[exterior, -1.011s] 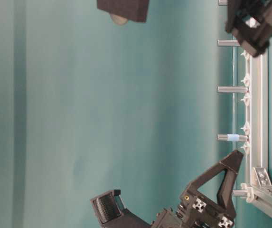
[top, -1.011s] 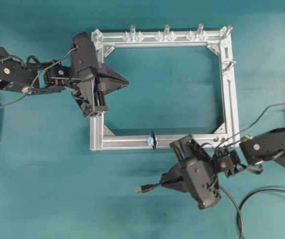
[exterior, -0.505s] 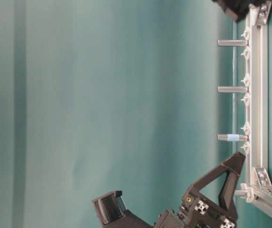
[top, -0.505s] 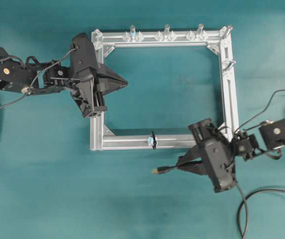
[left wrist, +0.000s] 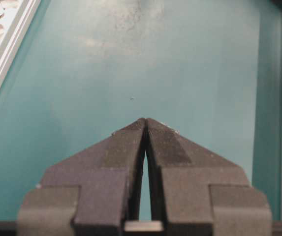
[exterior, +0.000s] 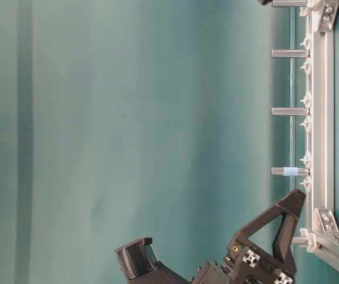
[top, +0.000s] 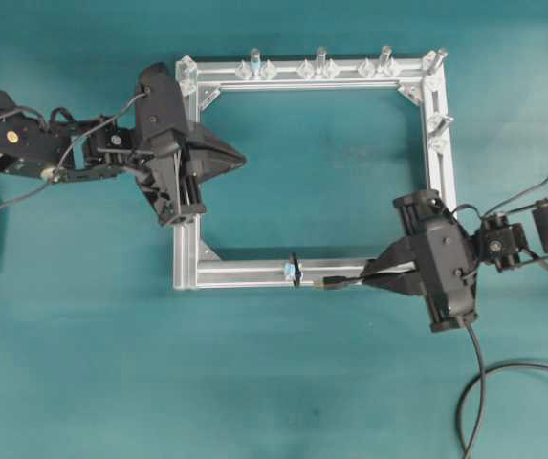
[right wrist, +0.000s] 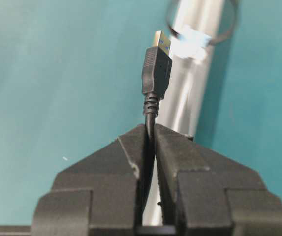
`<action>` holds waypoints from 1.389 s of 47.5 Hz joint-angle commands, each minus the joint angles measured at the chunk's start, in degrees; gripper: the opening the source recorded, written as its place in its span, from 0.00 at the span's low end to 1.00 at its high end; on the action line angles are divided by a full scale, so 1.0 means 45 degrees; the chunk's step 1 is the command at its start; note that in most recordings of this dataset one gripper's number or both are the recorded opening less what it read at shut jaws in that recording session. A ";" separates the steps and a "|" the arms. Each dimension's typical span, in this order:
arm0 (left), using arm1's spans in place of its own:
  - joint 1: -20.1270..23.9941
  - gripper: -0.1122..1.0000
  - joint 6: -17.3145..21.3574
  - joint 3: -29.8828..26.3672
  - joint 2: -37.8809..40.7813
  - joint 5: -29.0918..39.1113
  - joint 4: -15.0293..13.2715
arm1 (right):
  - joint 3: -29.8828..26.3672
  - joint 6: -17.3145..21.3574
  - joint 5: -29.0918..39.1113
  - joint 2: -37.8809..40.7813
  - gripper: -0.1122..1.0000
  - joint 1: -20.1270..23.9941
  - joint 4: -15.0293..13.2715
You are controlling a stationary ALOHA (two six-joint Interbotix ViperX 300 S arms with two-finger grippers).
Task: Insert the wire through the string loop located in the center.
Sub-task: 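Carry the cable with the right gripper toward the zip-tie loop, then push the USB plug through the zip-tie loop with the right gripper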
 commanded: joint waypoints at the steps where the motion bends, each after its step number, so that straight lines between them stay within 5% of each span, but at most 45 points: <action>1: -0.0020 0.10 -0.0020 -0.0117 -0.0312 -0.0059 0.0020 | 0.0039 -0.0020 -0.0039 -0.0430 0.16 -0.0273 -0.0020; 66: -0.0020 0.10 -0.0020 -0.0156 -0.0312 -0.0059 0.0020 | 0.0273 -0.0020 -0.0078 -0.0605 0.16 -0.0586 -0.0020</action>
